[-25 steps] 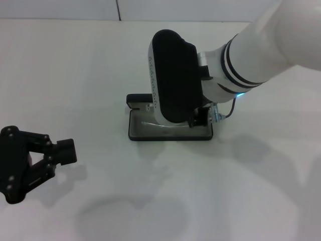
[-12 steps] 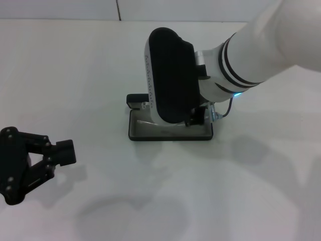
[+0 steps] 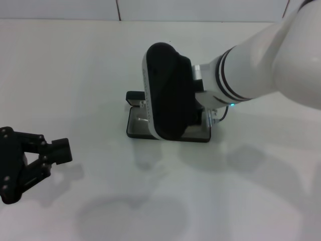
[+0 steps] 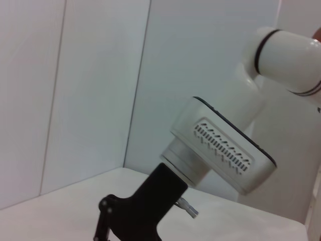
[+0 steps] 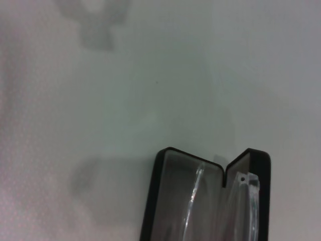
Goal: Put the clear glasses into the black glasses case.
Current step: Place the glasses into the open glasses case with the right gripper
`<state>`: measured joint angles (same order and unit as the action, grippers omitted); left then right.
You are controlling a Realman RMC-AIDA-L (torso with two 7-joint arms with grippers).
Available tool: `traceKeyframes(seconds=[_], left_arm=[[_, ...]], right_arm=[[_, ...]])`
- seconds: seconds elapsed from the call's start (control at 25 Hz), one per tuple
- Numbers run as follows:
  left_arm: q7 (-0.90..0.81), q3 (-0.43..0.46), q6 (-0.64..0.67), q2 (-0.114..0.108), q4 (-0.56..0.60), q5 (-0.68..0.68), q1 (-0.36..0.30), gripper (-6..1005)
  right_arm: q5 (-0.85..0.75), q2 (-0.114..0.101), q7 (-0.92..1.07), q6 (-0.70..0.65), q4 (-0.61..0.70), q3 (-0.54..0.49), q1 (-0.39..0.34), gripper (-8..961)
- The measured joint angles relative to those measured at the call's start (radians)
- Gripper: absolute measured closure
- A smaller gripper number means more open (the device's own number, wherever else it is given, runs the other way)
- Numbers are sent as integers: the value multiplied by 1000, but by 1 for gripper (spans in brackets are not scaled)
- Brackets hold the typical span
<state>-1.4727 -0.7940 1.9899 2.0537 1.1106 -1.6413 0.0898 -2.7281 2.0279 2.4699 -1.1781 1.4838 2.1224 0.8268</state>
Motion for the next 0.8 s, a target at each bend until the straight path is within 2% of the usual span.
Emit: traceKeyframes(seconds=[0.4, 0.8], left_arm=[[3, 4, 1, 1, -16, 0, 8, 896], [15, 3, 1, 5, -16, -8, 3, 896]], right_arm=[[-54, 0, 60, 3, 1, 64, -2, 900], [-54, 0, 89, 17, -9, 72, -2, 901]])
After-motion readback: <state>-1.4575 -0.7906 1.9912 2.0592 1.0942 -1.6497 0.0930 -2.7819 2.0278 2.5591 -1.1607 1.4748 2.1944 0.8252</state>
